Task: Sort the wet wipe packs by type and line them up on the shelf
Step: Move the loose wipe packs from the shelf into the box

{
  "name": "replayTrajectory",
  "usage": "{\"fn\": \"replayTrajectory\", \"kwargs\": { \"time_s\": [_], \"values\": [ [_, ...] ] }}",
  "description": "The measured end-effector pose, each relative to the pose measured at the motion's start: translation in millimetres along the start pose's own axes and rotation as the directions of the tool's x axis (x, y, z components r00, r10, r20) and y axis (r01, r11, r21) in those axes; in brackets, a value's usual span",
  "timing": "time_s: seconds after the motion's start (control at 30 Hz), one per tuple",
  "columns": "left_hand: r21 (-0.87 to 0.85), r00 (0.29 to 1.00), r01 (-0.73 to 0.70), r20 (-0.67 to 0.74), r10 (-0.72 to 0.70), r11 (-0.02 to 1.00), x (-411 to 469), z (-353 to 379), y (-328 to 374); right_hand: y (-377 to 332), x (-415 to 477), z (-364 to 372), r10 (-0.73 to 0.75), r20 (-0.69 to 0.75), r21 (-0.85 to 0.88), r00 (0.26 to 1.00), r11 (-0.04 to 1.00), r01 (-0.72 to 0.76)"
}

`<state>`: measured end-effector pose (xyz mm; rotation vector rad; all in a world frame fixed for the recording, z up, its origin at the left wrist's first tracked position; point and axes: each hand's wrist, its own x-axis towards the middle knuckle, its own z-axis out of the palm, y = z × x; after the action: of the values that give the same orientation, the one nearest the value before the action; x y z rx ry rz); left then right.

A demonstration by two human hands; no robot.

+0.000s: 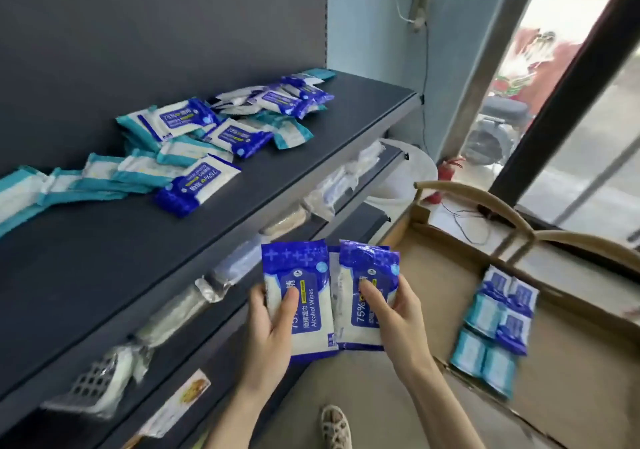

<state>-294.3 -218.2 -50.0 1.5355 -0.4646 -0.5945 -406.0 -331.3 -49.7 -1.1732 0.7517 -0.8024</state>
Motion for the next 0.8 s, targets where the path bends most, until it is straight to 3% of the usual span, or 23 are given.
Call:
{"fn": "replayTrajectory", "kwargs": {
  "time_s": [0.17,0.43,0.57,0.8],
  "values": [
    [0.033,0.975,0.04,0.218,-0.047,0.999,-29.3,57.6,-18.1,4.9,-42.0,-76.6,-0.022,-0.223,-0.071,0.975,0.997,0.006],
    [0.105,0.861,0.182,0.464,-0.21,0.978,-94.1,171.9,-57.7,14.4,-101.6,-214.5,-0.015,-0.482,-0.176,0.876,0.981,-0.081],
    [0.146,0.802,0.304,0.494,-0.335,0.941,-134.5,229.0,-83.7,23.0,-126.3,-279.7,0.061,-0.554,-0.139,0.83,0.977,-0.164],
    [0.213,0.737,0.373,0.523,-0.428,0.903,-171.2,308.0,-111.6,32.5,-147.4,-362.9,0.138,-0.617,-0.073,0.775,0.97,-0.231]
  ]
}}
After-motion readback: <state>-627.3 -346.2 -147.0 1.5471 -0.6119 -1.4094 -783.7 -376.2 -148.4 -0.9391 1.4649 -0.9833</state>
